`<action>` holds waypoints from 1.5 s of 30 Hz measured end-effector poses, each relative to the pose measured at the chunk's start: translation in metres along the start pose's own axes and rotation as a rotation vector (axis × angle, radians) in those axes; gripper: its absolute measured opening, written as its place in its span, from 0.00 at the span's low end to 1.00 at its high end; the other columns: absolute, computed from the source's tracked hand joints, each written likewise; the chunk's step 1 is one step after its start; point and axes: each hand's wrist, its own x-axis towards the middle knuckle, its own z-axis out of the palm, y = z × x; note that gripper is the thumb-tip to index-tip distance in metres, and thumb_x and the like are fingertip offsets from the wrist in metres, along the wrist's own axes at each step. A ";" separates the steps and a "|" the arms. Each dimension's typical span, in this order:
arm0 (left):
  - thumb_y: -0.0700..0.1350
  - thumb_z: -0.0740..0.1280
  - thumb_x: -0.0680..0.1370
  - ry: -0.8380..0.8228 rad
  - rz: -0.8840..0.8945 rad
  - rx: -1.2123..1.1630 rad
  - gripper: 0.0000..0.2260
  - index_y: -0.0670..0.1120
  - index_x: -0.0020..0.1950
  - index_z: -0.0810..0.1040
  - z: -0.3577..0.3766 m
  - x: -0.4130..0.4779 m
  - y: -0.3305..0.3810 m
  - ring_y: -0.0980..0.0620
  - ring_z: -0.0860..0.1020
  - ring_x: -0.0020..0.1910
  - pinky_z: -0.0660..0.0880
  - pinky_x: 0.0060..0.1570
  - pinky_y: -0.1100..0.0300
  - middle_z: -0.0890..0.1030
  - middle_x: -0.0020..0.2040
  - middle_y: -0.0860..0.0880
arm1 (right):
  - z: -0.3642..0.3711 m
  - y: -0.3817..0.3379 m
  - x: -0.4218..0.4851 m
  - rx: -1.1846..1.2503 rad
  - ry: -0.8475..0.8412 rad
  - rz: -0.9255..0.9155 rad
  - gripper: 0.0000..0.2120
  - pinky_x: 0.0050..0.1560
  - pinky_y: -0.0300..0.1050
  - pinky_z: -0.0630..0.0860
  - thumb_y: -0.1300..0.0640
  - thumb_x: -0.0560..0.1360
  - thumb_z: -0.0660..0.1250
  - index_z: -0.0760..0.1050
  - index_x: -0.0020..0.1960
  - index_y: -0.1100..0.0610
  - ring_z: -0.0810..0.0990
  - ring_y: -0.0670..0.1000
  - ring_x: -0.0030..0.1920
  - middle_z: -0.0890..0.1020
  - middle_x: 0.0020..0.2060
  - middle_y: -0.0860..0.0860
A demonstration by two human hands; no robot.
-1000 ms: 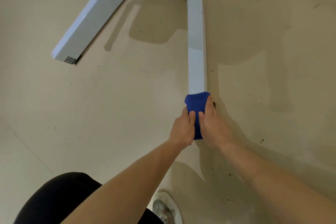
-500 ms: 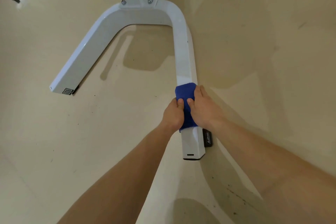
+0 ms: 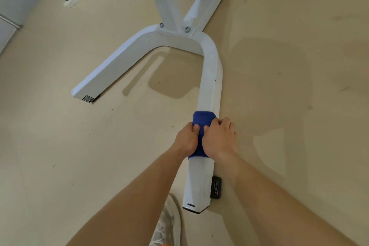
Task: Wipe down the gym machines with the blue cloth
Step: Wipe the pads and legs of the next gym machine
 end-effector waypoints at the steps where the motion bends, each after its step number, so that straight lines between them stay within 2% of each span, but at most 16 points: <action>1: 0.49 0.50 0.86 0.009 0.013 0.015 0.13 0.44 0.52 0.71 -0.001 0.007 0.004 0.51 0.74 0.44 0.70 0.48 0.56 0.77 0.48 0.47 | -0.002 -0.001 0.007 0.026 -0.004 0.006 0.21 0.64 0.49 0.67 0.49 0.84 0.51 0.66 0.70 0.61 0.68 0.58 0.63 0.68 0.64 0.58; 6: 0.48 0.51 0.85 0.050 0.076 0.047 0.12 0.44 0.49 0.70 -0.010 0.044 0.023 0.53 0.72 0.40 0.68 0.40 0.59 0.76 0.44 0.50 | -0.014 -0.006 0.046 0.177 0.011 0.028 0.19 0.65 0.49 0.65 0.53 0.83 0.52 0.66 0.69 0.61 0.66 0.58 0.64 0.67 0.66 0.58; 10: 0.48 0.52 0.85 0.047 0.095 -0.044 0.14 0.43 0.49 0.72 -0.015 0.071 0.036 0.51 0.74 0.41 0.71 0.42 0.58 0.77 0.44 0.48 | -0.025 -0.014 0.076 0.521 0.055 0.015 0.27 0.67 0.47 0.66 0.58 0.82 0.56 0.54 0.79 0.57 0.65 0.55 0.68 0.62 0.69 0.55; 12: 0.49 0.52 0.85 0.043 0.113 -0.120 0.15 0.44 0.46 0.73 -0.020 0.085 0.045 0.50 0.74 0.41 0.72 0.43 0.56 0.78 0.43 0.47 | -0.026 -0.013 0.087 0.650 0.138 0.009 0.25 0.65 0.46 0.69 0.57 0.82 0.58 0.59 0.78 0.55 0.70 0.53 0.65 0.66 0.69 0.53; 14: 0.49 0.53 0.84 0.028 0.140 -0.196 0.15 0.44 0.46 0.74 -0.025 0.098 0.051 0.50 0.76 0.39 0.73 0.41 0.56 0.79 0.41 0.48 | -0.022 -0.014 0.096 0.710 0.204 0.013 0.19 0.57 0.46 0.74 0.56 0.82 0.58 0.67 0.73 0.55 0.77 0.54 0.58 0.76 0.62 0.53; 16: 0.50 0.54 0.84 0.009 0.153 -0.252 0.16 0.44 0.47 0.77 -0.029 0.114 0.056 0.52 0.78 0.38 0.74 0.39 0.58 0.81 0.41 0.49 | -0.019 -0.020 0.109 0.738 0.210 0.044 0.18 0.51 0.49 0.76 0.53 0.83 0.56 0.65 0.72 0.53 0.79 0.56 0.51 0.80 0.55 0.54; 19: 0.51 0.55 0.84 0.025 0.175 -0.297 0.17 0.49 0.42 0.77 -0.034 0.139 0.069 0.56 0.77 0.33 0.72 0.35 0.61 0.81 0.36 0.52 | -0.025 -0.028 0.142 0.724 0.208 0.056 0.21 0.51 0.50 0.77 0.51 0.84 0.52 0.59 0.77 0.52 0.79 0.57 0.50 0.79 0.56 0.55; 22: 0.52 0.55 0.84 0.040 0.179 -0.329 0.17 0.46 0.47 0.80 -0.039 0.164 0.090 0.53 0.80 0.38 0.76 0.38 0.57 0.84 0.42 0.47 | -0.039 -0.027 0.180 0.704 0.208 0.029 0.23 0.50 0.46 0.71 0.49 0.84 0.52 0.58 0.78 0.50 0.79 0.56 0.51 0.80 0.57 0.55; 25: 0.54 0.56 0.84 0.050 0.160 -0.390 0.19 0.42 0.52 0.80 -0.044 0.188 0.110 0.42 0.82 0.48 0.79 0.50 0.47 0.84 0.50 0.41 | -0.057 -0.026 0.215 0.656 0.208 -0.020 0.22 0.51 0.43 0.67 0.50 0.85 0.52 0.62 0.77 0.53 0.77 0.57 0.54 0.79 0.60 0.56; 28: 0.54 0.56 0.83 0.074 0.110 -0.461 0.20 0.39 0.56 0.79 -0.048 0.215 0.131 0.37 0.80 0.54 0.77 0.56 0.40 0.82 0.54 0.37 | -0.075 -0.031 0.254 0.567 0.201 -0.098 0.17 0.49 0.44 0.67 0.52 0.85 0.51 0.70 0.68 0.56 0.78 0.59 0.54 0.80 0.57 0.57; 30: 0.53 0.56 0.83 0.105 0.074 -0.515 0.19 0.39 0.57 0.78 -0.050 0.233 0.144 0.37 0.80 0.55 0.77 0.57 0.40 0.81 0.55 0.37 | -0.087 -0.036 0.278 0.533 0.173 -0.166 0.15 0.51 0.43 0.66 0.53 0.85 0.52 0.73 0.65 0.54 0.77 0.57 0.57 0.79 0.57 0.55; 33: 0.53 0.55 0.84 0.138 0.016 -0.652 0.16 0.43 0.60 0.75 -0.056 0.257 0.157 0.43 0.81 0.52 0.79 0.55 0.45 0.81 0.55 0.42 | -0.101 -0.049 0.309 0.570 0.135 -0.224 0.16 0.57 0.39 0.67 0.54 0.84 0.57 0.76 0.67 0.53 0.76 0.54 0.63 0.80 0.63 0.53; 35: 0.52 0.55 0.85 0.128 -0.013 -0.743 0.14 0.45 0.60 0.74 -0.065 0.272 0.162 0.45 0.81 0.52 0.79 0.56 0.47 0.81 0.54 0.44 | -0.104 -0.060 0.326 0.565 0.168 -0.208 0.13 0.59 0.41 0.73 0.52 0.82 0.62 0.80 0.63 0.52 0.80 0.53 0.58 0.83 0.58 0.52; 38: 0.53 0.55 0.85 0.113 -0.072 -0.819 0.14 0.46 0.56 0.76 -0.078 0.289 0.169 0.47 0.82 0.50 0.79 0.56 0.49 0.83 0.51 0.45 | -0.109 -0.073 0.346 0.493 0.252 -0.156 0.10 0.50 0.49 0.81 0.47 0.77 0.68 0.84 0.49 0.52 0.83 0.51 0.45 0.85 0.44 0.50; 42: 0.51 0.55 0.85 0.103 -0.063 -0.856 0.15 0.45 0.61 0.76 -0.083 0.294 0.168 0.46 0.82 0.52 0.78 0.58 0.49 0.83 0.54 0.44 | -0.112 -0.080 0.354 0.375 0.213 -0.219 0.13 0.47 0.50 0.80 0.49 0.80 0.64 0.84 0.48 0.55 0.83 0.53 0.44 0.84 0.41 0.52; 45: 0.51 0.55 0.85 0.083 -0.036 -0.833 0.16 0.44 0.65 0.75 -0.082 0.287 0.165 0.46 0.81 0.55 0.77 0.59 0.49 0.82 0.57 0.44 | -0.111 -0.079 0.348 0.261 0.201 -0.207 0.16 0.40 0.46 0.72 0.52 0.83 0.59 0.81 0.50 0.59 0.78 0.53 0.41 0.79 0.38 0.52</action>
